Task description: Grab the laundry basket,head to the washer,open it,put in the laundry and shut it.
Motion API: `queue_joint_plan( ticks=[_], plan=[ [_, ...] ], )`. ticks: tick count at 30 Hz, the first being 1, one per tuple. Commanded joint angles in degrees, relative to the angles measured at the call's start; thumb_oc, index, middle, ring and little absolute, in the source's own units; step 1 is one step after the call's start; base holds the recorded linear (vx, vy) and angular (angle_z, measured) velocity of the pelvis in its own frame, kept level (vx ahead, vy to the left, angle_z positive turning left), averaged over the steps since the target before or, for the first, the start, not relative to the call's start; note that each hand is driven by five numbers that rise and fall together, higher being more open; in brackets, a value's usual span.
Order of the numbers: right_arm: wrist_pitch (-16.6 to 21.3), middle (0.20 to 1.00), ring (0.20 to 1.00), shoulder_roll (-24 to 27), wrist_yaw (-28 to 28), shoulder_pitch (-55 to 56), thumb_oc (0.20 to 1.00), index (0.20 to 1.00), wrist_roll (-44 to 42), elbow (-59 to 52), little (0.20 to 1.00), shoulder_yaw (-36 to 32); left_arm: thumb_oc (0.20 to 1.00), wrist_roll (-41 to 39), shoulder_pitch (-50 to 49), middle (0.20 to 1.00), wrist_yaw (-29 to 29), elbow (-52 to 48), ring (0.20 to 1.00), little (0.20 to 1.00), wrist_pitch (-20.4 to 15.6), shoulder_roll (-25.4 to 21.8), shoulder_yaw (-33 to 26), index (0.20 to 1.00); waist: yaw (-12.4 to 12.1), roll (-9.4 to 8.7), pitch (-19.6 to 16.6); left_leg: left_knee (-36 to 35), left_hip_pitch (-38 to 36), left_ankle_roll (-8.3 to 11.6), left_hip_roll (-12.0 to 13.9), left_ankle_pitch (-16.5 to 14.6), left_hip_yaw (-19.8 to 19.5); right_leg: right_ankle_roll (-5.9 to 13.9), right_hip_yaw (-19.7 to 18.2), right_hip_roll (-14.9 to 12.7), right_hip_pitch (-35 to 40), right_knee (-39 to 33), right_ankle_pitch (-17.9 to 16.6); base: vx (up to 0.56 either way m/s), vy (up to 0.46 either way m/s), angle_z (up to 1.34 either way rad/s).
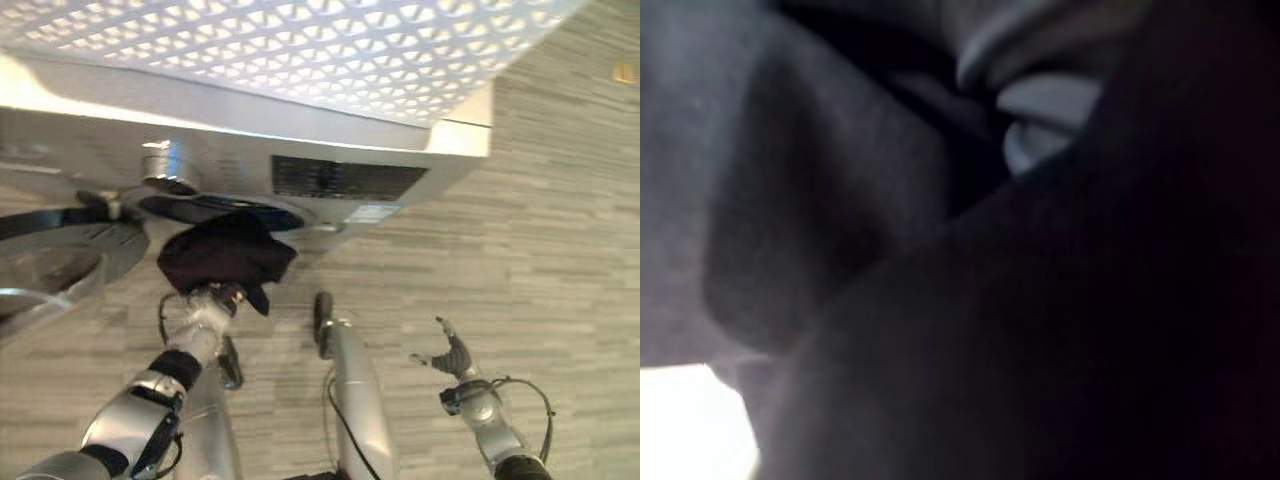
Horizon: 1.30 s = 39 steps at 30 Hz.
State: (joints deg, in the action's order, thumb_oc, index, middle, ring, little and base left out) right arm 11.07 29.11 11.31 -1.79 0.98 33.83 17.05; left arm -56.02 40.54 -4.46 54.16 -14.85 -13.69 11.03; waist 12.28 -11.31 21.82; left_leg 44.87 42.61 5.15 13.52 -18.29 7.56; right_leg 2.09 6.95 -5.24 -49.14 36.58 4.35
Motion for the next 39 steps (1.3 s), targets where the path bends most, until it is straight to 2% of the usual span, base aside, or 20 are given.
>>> queue_joint_plan(
  ticks=[1, 2, 3, 4, 5, 7, 10, 13, 14, 17, 19, 22, 25, 28, 29, 33, 37, 39],
  plan=[
    [1.48, 1.0, 1.0, 2.22, 0.31, 1.0, 1.0, 1.0, -1.38, -1.05, 1.0, 1.17, 0.2, -0.47, 0.42, 0.2, -2.09, -3.54, 0.2, 0.2, -5.06, -1.08, -0.24, 0.2, -0.28, 1.5, -2.68, 5.33, 3.48, -5.07, -2.08, -3.14, 1.85, 2.39, 1.61, 1.8, -0.9, 0.88, 1.81, -0.02, 0.011, -0.9],
    [1.52, 1.0, 1.0, 2.39, 0.08, 0.89, 1.0, 1.0, -1.72, -1.72, 1.0, 1.54, 0.2, -0.43, 2.17, 0.2, -2.89, -2.11, 0.2, 0.2, -5.37, -2.07, -0.96, 0.2, 0.32, 1.08, -2.91, 6.46, 4.44, -5.04, -1.43, -3.74, 2.3, 2.34, 1.23, 2.37, -1.82, 1.05, 1.75, -0.04, 0.025, -0.77],
    [1.85, 1.0, 1.0, 3.35, -0.19, 1.18, 1.0, 1.0, -1.97, -3.52, 1.0, 2.35, 0.2, -1.05, 8.47, 0.2, -6.55, 2.02, 0.2, 0.2, -6.09, -6.2, -4.59, 0.2, 2.1, -0.32, -3.23, 10.61, 7.95, -5.42, 1.07, -5.9, 2.76, 2.35, 0.26, 4.31, -5.4, 2.72, 1.68, -0.04, 0.03, -0.61],
    [1.67, 1.0, 1.0, 3.7, -0.47, 1.46, 1.0, 1.0, -2.11, -4.38, 1.0, 2.68, 0.2, -1.21, 10.29, 0.2, -6.79, 3.59, 0.2, 0.2, -5.58, -7.63, -5.38, 0.2, 2.5, -0.55, -3.33, 12.02, 9.23, -5.64, 1.77, -6.73, 2.67, 2.3, 0.01, 4.81, -6.5, 3.31, 1.97, -0.03, 0.022, -0.36],
    [1.9, 1.0, 1.0, 4.64, -1.2, 2.78, 1.0, 1.0, -1.54, -5.21, 1.0, 3.23, 0.2, -1.18, 15.16, 0.2, -8.67, 7.06, 0.2, 0.2, -5.2, -11.33, -6.79, 0.2, 3.34, -0.68, -3.31, 14.05, 11.07, -6.18, 2.31, -7.64, 2.08, 2.22, -0.42, 5.46, -8.4, 4.96, 2.18, 0.01, 0.009, -0.97],
    [2.21, 1.0, 1.0, 5.71, -2.0, 4.3, 1.0, 1.0, -1.66, -6.3, 1.0, 3.12, 0.2, -1.31, 20.93, 0.2, -9.76, 9.34, 0.2, 0.2, -4.79, -15.9, -7.17, 0.2, 4.33, -0.27, -3.59, 15.91, 13.61, -6.64, 2.81, -8.37, 1.46, 1.85, -0.59, 6.19, -11.11, 6.66, 2.6, 0.03, 0.005, -0.79],
    [2.4, 1.0, 1.0, 5.87, -2.27, 4.36, 1.0, 1.0, -2.04, -6.56, 1.0, 3.12, 0.2, -1.92, 22.72, 0.2, -9.61, 9.58, 0.2, 0.2, -4.93, -17.19, -6.84, 0.2, 4.62, -0.17, -3.92, 16.74, 15.29, -6.6, 3.25, -8.65, 1.22, 1.74, -0.51, 6.48, -12.37, 6.79, 2.52, 0.01, -0.001, 0.0],
    [3.39, 1.0, 1.0, 6.41, -2.88, 5.22, 1.0, 1.0, -3.65, -9.57, 1.0, 3.15, 0.2, 0.72, 25.58, 0.2, -11.02, 11.71, 0.2, 0.2, -4.84, -21.7, -6.09, 0.2, 5.06, -0.34, -4.24, 19.75, 19.81, -6.4, 4.98, -9.48, 0.2, 1.51, -0.28, 7.42, -15.65, 6.88, 1.98, 0.0, -0.025, -0.04],
    [4.04, 1.0, 1.0, 6.74, -2.47, 5.54, 1.0, 1.0, -4.05, -10.63, 1.0, 2.97, 0.2, 3.76, 25.77, 0.2, -12.87, 13.26, 0.2, 0.2, -4.61, -23.79, -5.8, 0.2, 4.95, -0.57, -3.71, 20.94, 21.25, -6.59, 5.69, -9.82, -0.12, 1.47, -0.04, 7.68, -17.1, 7.78, 2.06, 0.0, -0.031, -0.16],
    [4.48, 1.0, 1.0, 6.88, -1.64, 5.76, 1.0, 1.0, -4.42, -10.46, 1.0, 2.97, 0.2, 4.78, 26.42, 0.2, -14.67, 15.07, 0.2, 0.2, -4.31, -24.68, -6.46, 0.2, 4.66, -0.62, -3.34, 22.83, 23.33, -6.65, 6.36, -10.32, -1.02, 1.41, 0.52, 7.86, -18.86, 8.89, 2.52, 0.01, -0.022, -0.19],
    [5.05, 1.0, 1.0, 7.24, 0.01, 5.55, 1.0, 1.0, -4.66, -10.29, 1.0, 3.12, 0.2, 4.96, 28.69, 0.2, -17.42, 17.06, 0.2, 0.2, -4.01, -27.04, -6.93, 0.2, 4.63, -0.86, -2.4, 25.04, 25.9, -6.91, 6.88, -10.69, -1.79, 1.49, 1.5, 7.92, -21.0, 10.69, 2.84, 0.0, -0.037, -0.05],
    [5.31, 1.0, 1.0, 7.56, 0.77, 5.6, 1.0, 1.0, -4.78, -10.2, 1.0, 2.67, 0.2, 4.26, 30.3, 0.2, -17.81, 18.17, 0.2, 0.2, -3.4, -28.83, -6.61, 0.2, 4.73, -0.44, -1.9, 25.89, 27.42, -7.1, 6.89, -10.73, -2.39, 1.49, 2.03, 7.68, -22.21, 11.38, 3.0, 0.0, 0.0, 0.0],
    [5.46, 1.0, 1.0, 7.98, 0.99, 5.82, 1.0, 1.0, -4.79, -10.32, 1.0, 2.47, 0.2, 4.69, 32.95, 0.2, -17.98, 19.74, 0.2, 0.2, -2.37, -30.31, -5.29, 0.2, 4.82, 0.02, -1.6, 26.14, 28.49, -7.18, 6.74, -10.53, -2.7, 1.35, 2.34, 7.63, -23.19, 11.52, 2.98, 0.02, 0.01, 0.05],
    [5.15, 1.0, 1.0, 8.97, 0.27, 6.2, 1.0, 1.0, -5.71, -10.37, 1.0, 2.22, 0.2, 4.14, 39.54, 0.2, -18.52, 20.61, 0.2, 0.2, -1.17, -32.88, -1.34, 0.2, 4.3, 1.05, -1.49, 26.27, 29.76, -7.7, 6.57, -10.22, -2.74, 1.16, 2.42, 8.09, -24.16, 11.04, 2.7, 0.0, 0.0, 0.0],
    [5.11, 1.0, 1.0, 9.11, 0.07, 6.44, 1.0, 1.0, -5.9, -10.41, 1.0, 2.07, 0.2, 3.98, 41.96, 0.2, -19.1, 19.59, 0.2, 0.2, -1.73, -33.36, 0.08, 0.2, 4.06, 1.35, -1.47, 26.25, 30.08, -7.83, 6.42, -10.17, -2.8, 1.16, 2.37, 8.13, -24.4, 10.96, 2.73, 0.0, 0.0, 0.0],
    [5.36, 1.0, 1.0, 10.23, -1.38, 9.91, 1.0, 1.0, -6.84, -12.75, 1.0, -0.78, 0.2, -0.38, 52.33, 0.2, -19.47, 8.39, 0.2, 0.2, -8.17, -33.17, 7.35, 0.2, 3.27, 2.61, -1.08, 26.65, 31.86, -8.11, 5.28, -9.7, -3.56, 1.05, 2.53, 7.61, -25.45, 10.91, 2.78, 0.01, -0.021, 0.02],
    [5.24, 1.0, 1.0, 11.71, -1.56, 10.67, 1.0, 1.0, -5.91, -15.28, 1.0, -1.7, 0.2, -4.67, 54.88, 0.2, -19.2, 3.96, 0.2, 0.2, -11.73, -31.09, 8.03, 0.2, 2.41, 3.7, -0.85, 26.99, 32.47, -8.2, 4.65, -9.37, -3.95, 0.81, 2.9, 7.12, -26.18, 11.92, 3.53, 0.03, -0.013, 0.14],
    [5.16, 1.0, 1.0, 11.3, -0.93, 10.05, 1.0, 1.0, -6.4, -14.6, 1.0, -2.0, 0.2, -3.71, 54.02, 0.2, -19.4, 2.99, 0.2, 0.2, -12.08, -31.0, 8.44, 0.2, 1.92, 4.14, -0.58, 27.37, 32.47, -8.37, 4.49, -9.34, -4.02, 0.67, 2.88, 6.98, -26.44, 12.67, 3.83, 0.02, 0.018, 0.06]
  ],
)
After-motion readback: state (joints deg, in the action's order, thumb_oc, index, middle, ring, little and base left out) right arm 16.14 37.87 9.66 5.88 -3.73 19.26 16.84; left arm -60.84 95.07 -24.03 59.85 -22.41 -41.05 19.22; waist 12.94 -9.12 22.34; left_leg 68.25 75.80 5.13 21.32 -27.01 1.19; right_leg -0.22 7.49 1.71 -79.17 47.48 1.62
